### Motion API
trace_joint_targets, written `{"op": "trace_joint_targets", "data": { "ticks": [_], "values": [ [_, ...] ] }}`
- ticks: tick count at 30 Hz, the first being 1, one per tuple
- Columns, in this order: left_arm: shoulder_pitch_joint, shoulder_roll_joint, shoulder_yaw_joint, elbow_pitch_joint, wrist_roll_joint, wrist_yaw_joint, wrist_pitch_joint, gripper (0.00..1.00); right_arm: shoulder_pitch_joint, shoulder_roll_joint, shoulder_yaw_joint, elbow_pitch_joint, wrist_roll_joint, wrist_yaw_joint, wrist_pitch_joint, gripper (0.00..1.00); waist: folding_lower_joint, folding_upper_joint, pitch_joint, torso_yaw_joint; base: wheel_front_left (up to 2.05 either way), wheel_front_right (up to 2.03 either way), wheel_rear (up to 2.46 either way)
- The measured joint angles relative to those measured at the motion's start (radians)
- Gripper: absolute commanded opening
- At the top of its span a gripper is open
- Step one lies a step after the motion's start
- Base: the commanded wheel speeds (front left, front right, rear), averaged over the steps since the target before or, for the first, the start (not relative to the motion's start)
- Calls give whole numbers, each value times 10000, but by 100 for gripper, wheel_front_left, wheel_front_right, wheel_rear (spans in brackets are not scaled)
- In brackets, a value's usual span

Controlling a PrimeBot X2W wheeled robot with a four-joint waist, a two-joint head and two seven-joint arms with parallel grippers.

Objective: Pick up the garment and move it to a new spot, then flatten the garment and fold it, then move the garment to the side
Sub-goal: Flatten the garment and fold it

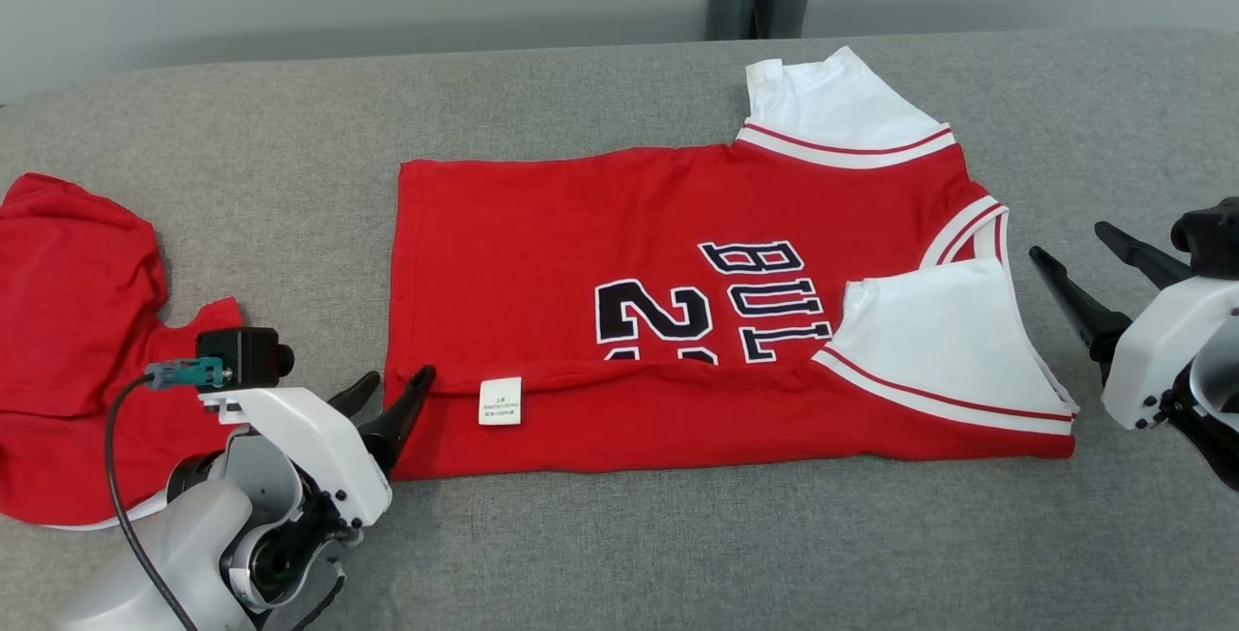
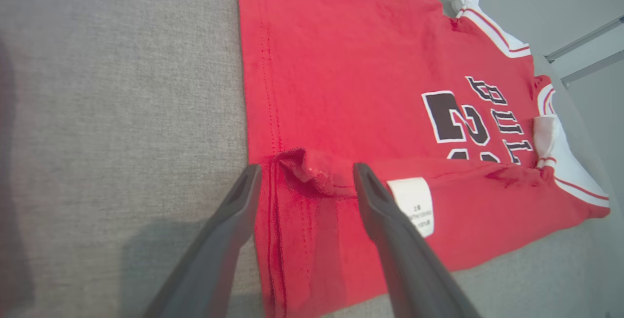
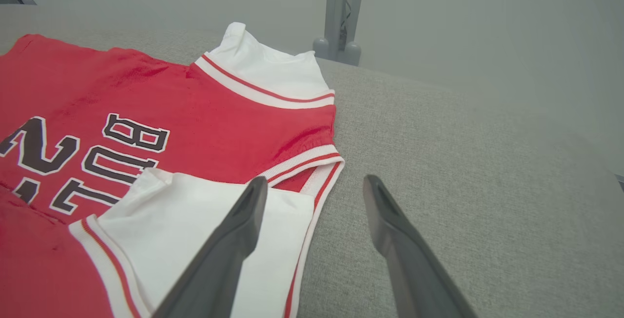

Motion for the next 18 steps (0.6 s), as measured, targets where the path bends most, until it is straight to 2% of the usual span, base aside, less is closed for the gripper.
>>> {"op": "trace_joint_targets", "data": {
  "ticks": [6,11,14,18],
  "values": [
    [0,-174,316,293,107,-17,-988,100,301,150,-470,481,75,0,-616,100,0,0,-275,3,0,0,0],
    [53,-155,545,251,481,-6,-2163,100,669,341,-1348,790,61,0,-872,100,0,0,-496,-34,0,0,0],
    [358,-234,725,13,780,25,-2928,100,1117,612,-2531,744,-366,0,-905,100,0,-1,-664,-90,0,0,0],
    [972,-456,1363,-339,1521,313,-3235,100,2214,1093,-4895,180,-1672,-2,-918,100,0,0,-838,-162,0,0,0]
  ]
}}
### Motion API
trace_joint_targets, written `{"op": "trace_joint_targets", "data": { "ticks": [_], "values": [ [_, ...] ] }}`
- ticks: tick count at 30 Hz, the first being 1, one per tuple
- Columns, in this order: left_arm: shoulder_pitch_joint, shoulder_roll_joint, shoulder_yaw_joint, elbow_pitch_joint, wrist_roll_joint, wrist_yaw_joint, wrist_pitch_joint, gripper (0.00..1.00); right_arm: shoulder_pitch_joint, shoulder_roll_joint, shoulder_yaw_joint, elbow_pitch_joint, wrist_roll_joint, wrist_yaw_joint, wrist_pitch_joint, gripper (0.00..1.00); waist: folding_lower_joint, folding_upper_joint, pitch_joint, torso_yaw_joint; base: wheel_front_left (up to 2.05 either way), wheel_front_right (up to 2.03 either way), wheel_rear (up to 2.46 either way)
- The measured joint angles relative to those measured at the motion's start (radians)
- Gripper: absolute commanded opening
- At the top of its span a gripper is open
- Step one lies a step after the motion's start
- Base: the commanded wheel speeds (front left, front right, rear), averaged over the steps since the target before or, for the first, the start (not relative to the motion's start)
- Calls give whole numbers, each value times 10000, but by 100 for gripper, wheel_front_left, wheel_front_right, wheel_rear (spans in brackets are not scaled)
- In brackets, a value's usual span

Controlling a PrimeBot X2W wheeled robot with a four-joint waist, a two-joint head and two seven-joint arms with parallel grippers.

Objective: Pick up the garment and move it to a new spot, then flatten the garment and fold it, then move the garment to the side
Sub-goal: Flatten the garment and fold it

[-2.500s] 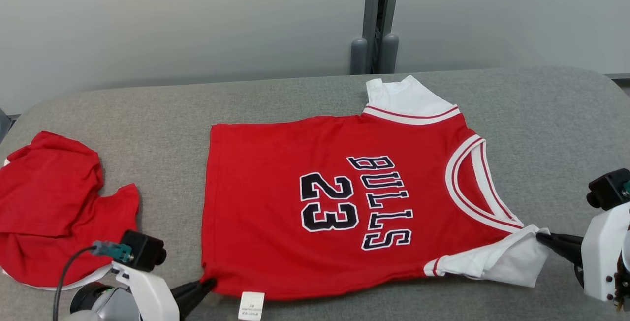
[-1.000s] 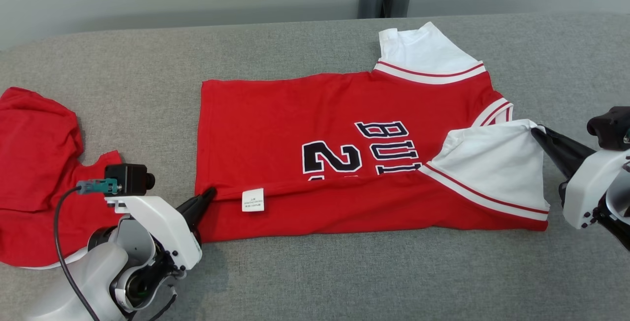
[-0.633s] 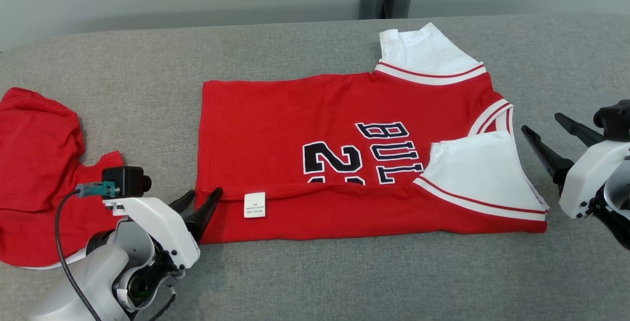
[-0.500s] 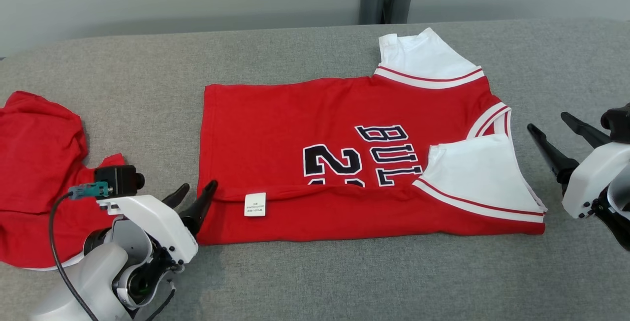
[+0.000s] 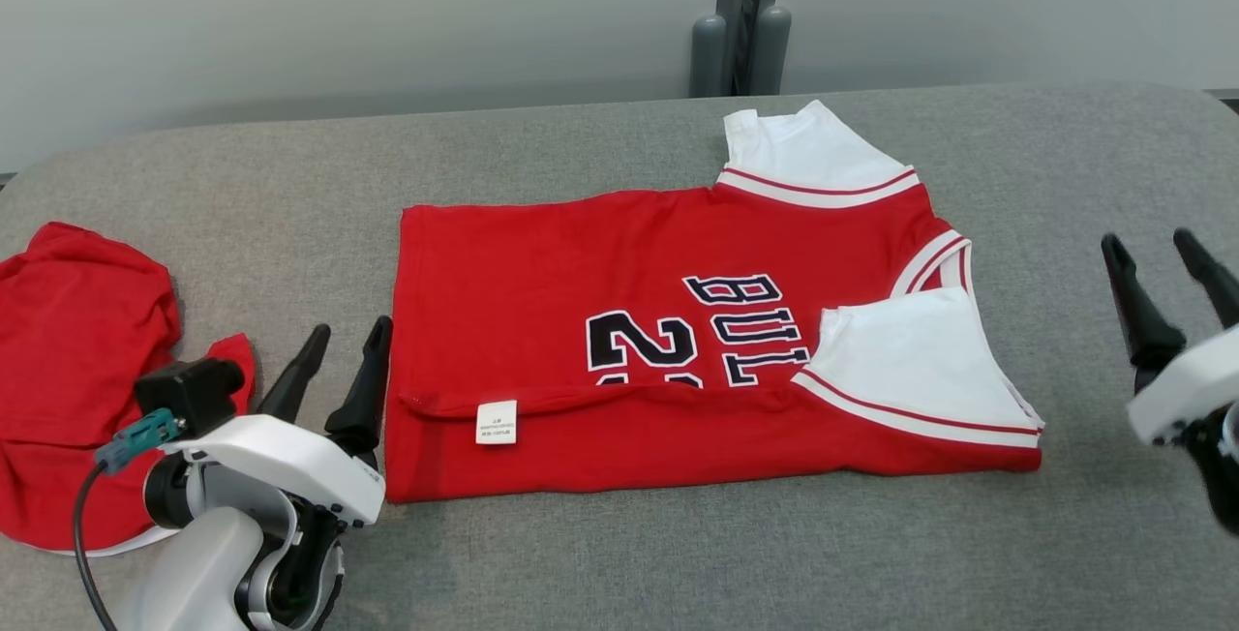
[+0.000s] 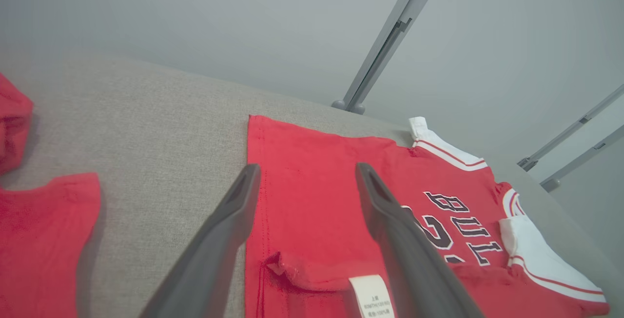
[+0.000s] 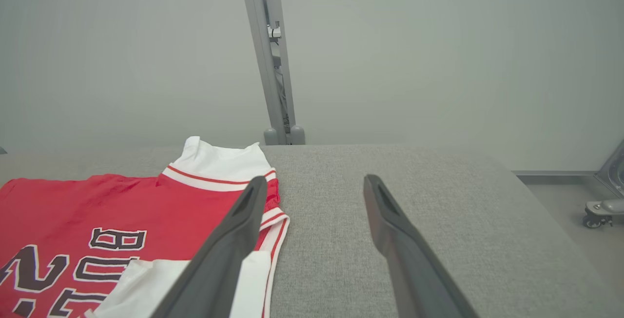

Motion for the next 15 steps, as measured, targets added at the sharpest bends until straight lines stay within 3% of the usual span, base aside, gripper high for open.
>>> {"op": "trace_joint_targets", "data": {
  "ticks": [3,7,15],
  "values": [
    [587,-426,1331,-516,1356,247,-27,100,1240,685,-1659,-543,-991,0,0,100,0,0,-105,-31,0,0,0],
    [1882,-1283,2667,-934,2987,286,-44,100,2622,1672,-3003,-1187,-2339,0,-19,100,0,0,-223,-101,0,0,0],
    [3208,-2681,4098,-782,5173,-151,-46,100,3893,2884,-4100,-1312,-3400,0,-25,100,0,0,-435,-154,0,0,0]
  ]
}}
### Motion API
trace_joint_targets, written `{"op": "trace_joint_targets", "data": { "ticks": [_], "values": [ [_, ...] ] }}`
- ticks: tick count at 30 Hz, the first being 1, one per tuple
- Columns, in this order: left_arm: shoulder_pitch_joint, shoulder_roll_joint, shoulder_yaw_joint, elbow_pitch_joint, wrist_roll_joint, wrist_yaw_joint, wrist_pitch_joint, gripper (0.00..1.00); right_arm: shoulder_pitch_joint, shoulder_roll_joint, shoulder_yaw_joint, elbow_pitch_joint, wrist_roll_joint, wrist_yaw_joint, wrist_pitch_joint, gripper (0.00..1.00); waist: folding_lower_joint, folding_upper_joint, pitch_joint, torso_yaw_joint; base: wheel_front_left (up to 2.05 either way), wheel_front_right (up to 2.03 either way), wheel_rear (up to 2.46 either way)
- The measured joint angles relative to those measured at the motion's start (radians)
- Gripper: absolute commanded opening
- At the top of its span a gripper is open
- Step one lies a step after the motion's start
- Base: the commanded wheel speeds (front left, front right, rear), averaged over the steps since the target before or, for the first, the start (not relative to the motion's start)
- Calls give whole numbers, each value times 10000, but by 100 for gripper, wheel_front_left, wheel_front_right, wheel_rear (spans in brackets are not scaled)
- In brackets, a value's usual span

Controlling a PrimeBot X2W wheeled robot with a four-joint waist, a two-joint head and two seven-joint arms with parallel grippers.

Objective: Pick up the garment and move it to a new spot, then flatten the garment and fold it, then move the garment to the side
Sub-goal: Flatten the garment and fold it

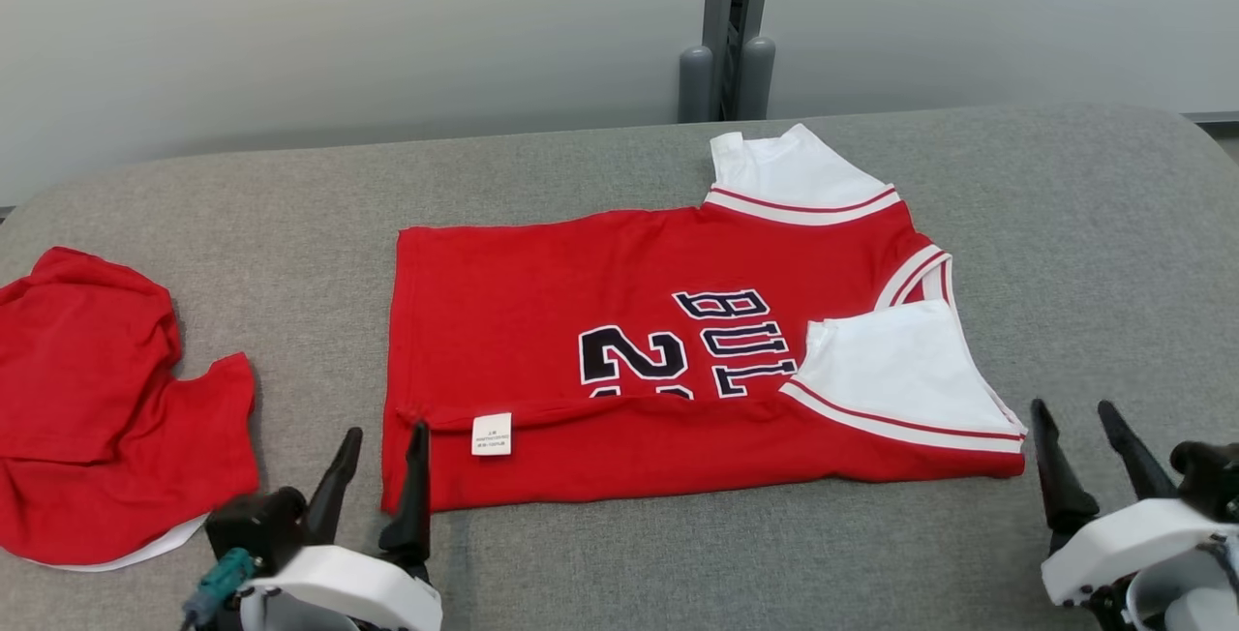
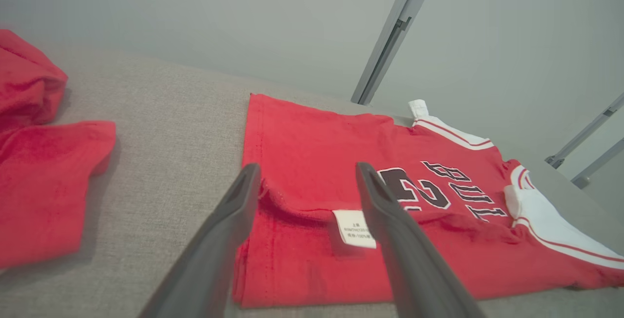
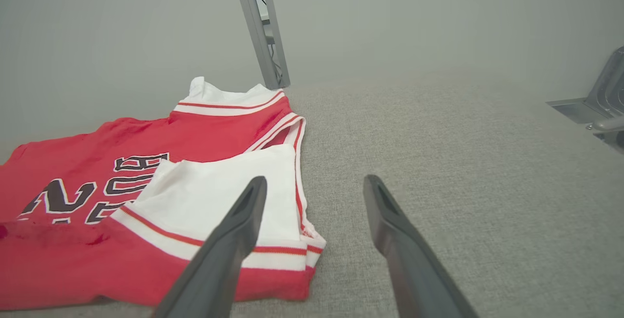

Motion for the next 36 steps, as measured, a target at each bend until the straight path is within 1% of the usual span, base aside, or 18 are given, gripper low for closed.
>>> {"op": "trace_joint_targets", "data": {
  "ticks": [5,10,15,19,25,33,34,35,36],
  "values": [
    [81,-454,173,583,849,-345,0,100,162,255,-6,265,-123,0,0,100,0,0,-7,85,0,0,0],
    [-47,-627,201,1730,1154,-353,0,100,154,357,-65,594,36,0,109,100,0,0,53,153,0,0,0],
    [-466,-729,219,2792,1149,-244,2,100,43,420,17,878,167,0,178,100,0,1,138,179,0,0,0],
    [-727,-844,276,3327,1034,-169,2,100,13,522,196,1037,244,0,180,100,0,0,233,168,0,0,0],
    [-1148,-1012,299,3860,495,-520,295,100,-206,537,318,1358,460,0,186,100,0,0,408,152,0,0,0],
    [-1523,-1103,61,4316,320,-704,474,100,-505,548,637,1814,815,0,222,100,0,0,505,176,0,0,0],
    [-1545,-1110,38,4349,284,-734,474,82,-549,546,658,1860,878,0,224,100,0,0,508,188,0,0,0],
    [-1569,-1108,-4,4389,247,-786,481,48,-592,546,665,1906,974,0,272,100,0,0,507,200,0,0,0],
    [-1588,-1103,-92,4424,255,-832,489,36,-625,545,692,1964,1053,0,295,100,0,0,501,211,0,0,0]
  ]
}}
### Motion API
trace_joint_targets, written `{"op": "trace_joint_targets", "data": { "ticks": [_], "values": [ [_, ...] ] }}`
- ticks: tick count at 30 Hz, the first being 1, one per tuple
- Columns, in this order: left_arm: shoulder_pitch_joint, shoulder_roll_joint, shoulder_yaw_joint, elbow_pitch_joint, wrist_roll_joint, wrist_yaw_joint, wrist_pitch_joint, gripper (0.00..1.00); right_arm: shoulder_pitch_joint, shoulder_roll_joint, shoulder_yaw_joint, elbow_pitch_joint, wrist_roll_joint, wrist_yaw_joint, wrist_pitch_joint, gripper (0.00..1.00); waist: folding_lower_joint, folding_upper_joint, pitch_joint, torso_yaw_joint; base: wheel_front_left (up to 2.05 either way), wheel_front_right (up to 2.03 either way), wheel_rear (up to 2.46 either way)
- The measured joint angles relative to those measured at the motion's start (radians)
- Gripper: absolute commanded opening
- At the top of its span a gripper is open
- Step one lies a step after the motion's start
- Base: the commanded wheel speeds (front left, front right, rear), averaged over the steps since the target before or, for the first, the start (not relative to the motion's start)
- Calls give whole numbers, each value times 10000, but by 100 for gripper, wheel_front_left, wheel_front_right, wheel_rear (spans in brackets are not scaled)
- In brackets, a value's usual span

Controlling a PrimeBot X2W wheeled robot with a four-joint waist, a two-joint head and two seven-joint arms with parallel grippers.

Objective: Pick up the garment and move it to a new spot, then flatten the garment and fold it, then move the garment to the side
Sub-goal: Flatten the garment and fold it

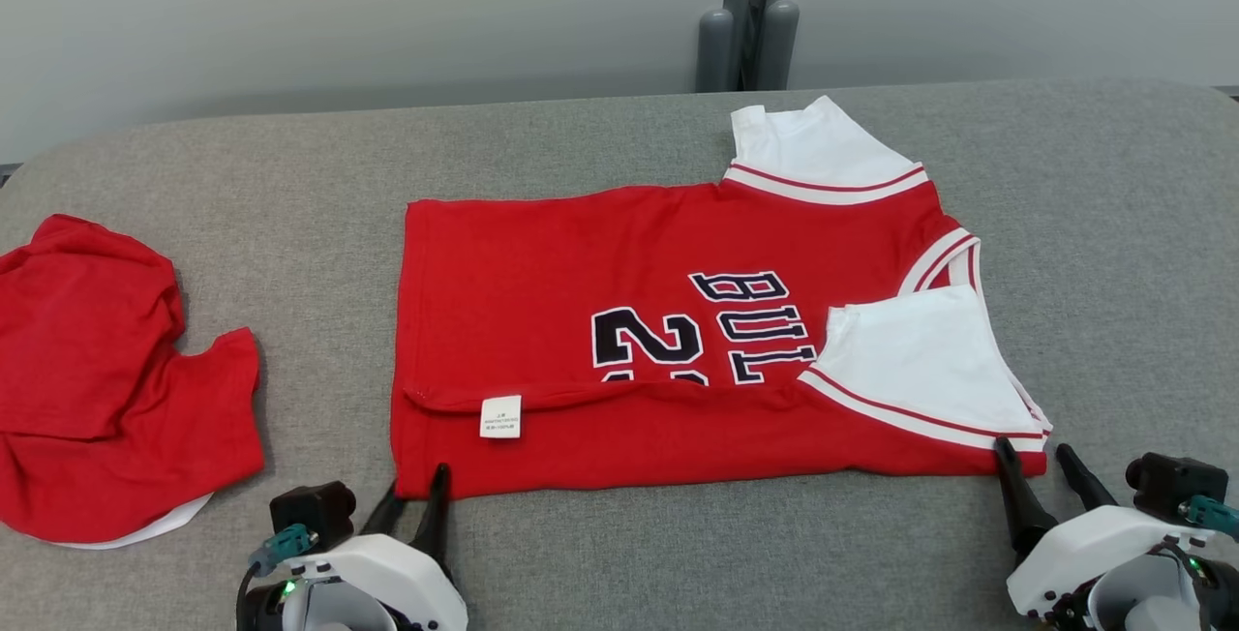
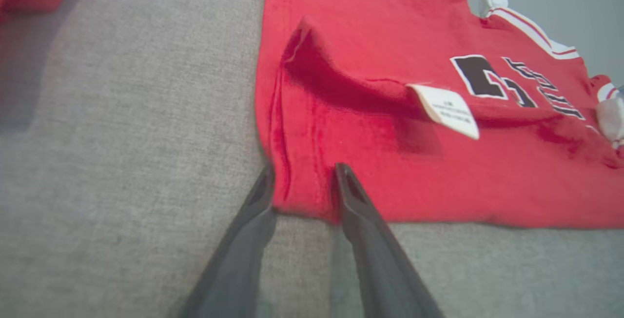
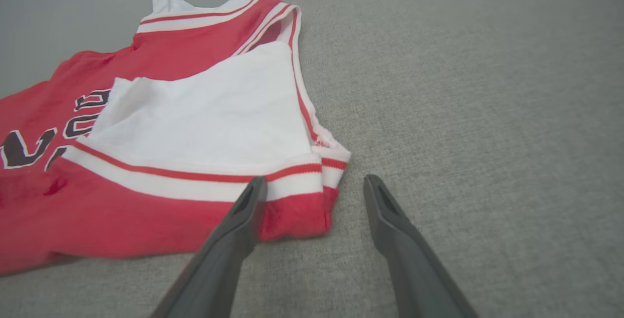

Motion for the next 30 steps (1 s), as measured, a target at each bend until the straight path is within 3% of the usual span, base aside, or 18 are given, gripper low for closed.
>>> {"op": "trace_joint_targets", "data": {
  "ticks": [1,2,5,6,7,20,30],
  "values": [
    [-8,4,-86,35,25,-46,8,9,-28,-13,54,82,12,0,17,100,0,0,0,10,0,0,0],
    [-8,-15,-140,61,25,-58,27,0,-54,-27,107,148,44,0,15,100,0,0,5,22,0,0,0],
    [-11,-77,-228,138,-10,-136,35,0,-174,-25,263,221,263,0,13,100,0,0,1,66,0,0,0],
    [-23,-81,-247,155,-15,-138,35,0,-189,-17,337,217,385,0,13,43,0,0,-1,81,0,0,0],
    [-35,-82,-259,173,-42,-142,35,0,-190,-27,439,217,445,0,12,0,0,0,0,95,0,0,0],
    [-1,102,-299,-31,-165,-301,-119,0,-256,-499,1022,-27,1152,2,-111,0,1,0,-256,99,0,0,0],
    [759,520,-550,-928,-113,-311,257,0,270,-1139,1216,-708,1684,4,1047,0,1,0,-683,125,0,0,0]
  ]
}}
